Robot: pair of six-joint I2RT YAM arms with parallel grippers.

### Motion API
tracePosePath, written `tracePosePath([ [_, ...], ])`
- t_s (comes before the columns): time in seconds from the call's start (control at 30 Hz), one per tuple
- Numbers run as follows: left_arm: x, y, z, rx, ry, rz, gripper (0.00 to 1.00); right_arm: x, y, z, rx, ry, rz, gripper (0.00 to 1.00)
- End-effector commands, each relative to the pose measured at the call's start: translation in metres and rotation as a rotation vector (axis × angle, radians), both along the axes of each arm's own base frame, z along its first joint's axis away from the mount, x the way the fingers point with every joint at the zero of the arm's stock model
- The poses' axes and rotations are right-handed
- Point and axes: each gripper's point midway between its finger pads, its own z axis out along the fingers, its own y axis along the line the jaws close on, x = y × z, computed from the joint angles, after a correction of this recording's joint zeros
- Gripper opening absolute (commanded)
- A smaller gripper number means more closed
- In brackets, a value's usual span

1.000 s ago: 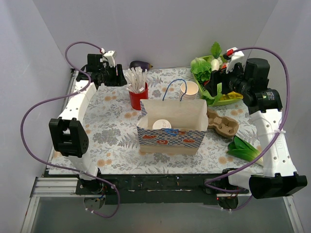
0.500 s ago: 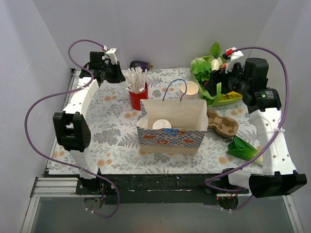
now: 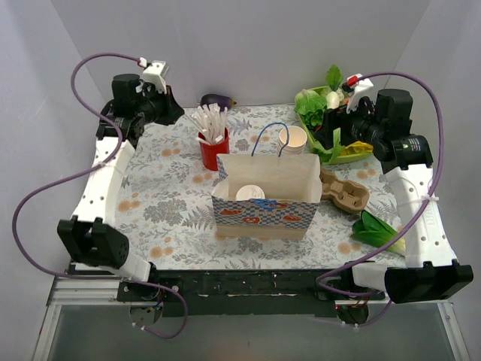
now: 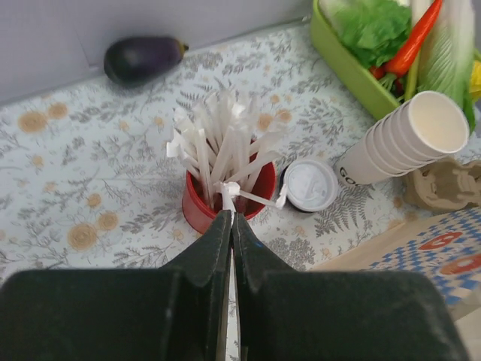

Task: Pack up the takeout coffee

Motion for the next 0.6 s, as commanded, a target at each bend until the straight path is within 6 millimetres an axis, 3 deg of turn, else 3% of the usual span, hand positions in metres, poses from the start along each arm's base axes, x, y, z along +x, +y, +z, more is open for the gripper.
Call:
tracePosePath([
  [0.0,-0.045,0.007,0.074,0.022,-0.182,-0.02,0.0,0.002,0.004,0.009,0.015,-0.031,0.022,0.92],
  [0.07,-0.061,0.009,0.104,0.024,-0.246,-0.027,0.0,0.002,0.003,0.011,0.012,-0.036,0.022,0.92],
  [0.13,-0.076,0.01,0.116,0.033,-0.254,-0.038,0.0,0.002,0.002,0.011,0.002,-0.039,0.016,0.92],
  [0.17,-0.086,0.01,0.137,0.035,-0.299,-0.042,0.0,0.003,0.0,0.011,-0.005,-0.044,0.013,0.92],
  [0.3,-0.136,0.009,0.176,0.041,-0.404,-0.1,0.0,0.004,-0.002,0.008,-0.019,-0.041,0.003,0.92],
  [0.37,-0.156,0.002,0.186,0.027,-0.424,-0.16,0.0,0.006,-0.002,0.006,-0.019,-0.036,0.001,0.92],
  [0.43,-0.189,-0.012,0.195,-0.009,-0.431,-0.276,0.0,0.006,-0.002,0.004,-0.022,-0.028,0.005,0.92],
  [0.57,-0.229,-0.029,0.187,-0.085,-0.373,-0.416,0.0,0.008,-0.002,-0.001,-0.028,-0.018,0.006,0.92],
])
